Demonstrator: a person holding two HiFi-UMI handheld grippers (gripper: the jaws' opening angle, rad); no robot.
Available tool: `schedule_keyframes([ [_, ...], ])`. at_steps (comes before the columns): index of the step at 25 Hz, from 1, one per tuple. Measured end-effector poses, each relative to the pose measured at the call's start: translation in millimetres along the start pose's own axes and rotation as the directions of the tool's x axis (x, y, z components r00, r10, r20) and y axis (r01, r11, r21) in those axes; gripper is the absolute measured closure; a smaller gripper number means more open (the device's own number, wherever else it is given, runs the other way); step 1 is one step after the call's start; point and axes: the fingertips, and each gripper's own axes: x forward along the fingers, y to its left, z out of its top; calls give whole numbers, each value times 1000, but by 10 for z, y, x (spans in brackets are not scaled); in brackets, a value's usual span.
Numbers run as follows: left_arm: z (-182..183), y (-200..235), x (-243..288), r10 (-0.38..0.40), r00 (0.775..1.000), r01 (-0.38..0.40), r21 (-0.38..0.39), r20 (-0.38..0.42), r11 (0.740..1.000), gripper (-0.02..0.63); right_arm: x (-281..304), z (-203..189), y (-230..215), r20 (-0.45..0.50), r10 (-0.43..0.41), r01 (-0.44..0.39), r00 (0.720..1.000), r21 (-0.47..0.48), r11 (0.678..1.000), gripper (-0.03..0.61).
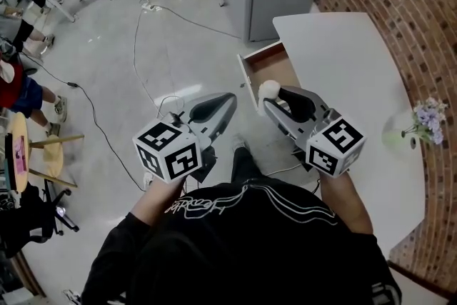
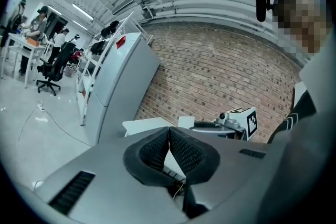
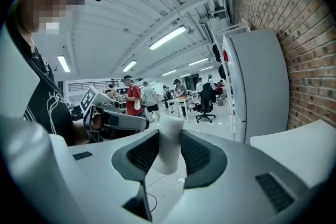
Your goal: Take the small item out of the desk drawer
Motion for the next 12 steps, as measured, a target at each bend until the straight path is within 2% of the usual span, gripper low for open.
schedule_keyframes([
  [12, -145, 4, 148, -20, 1000, 19, -29, -20, 999, 592, -43, -158, -74, -24, -20, 21, 999, 30, 999, 436],
])
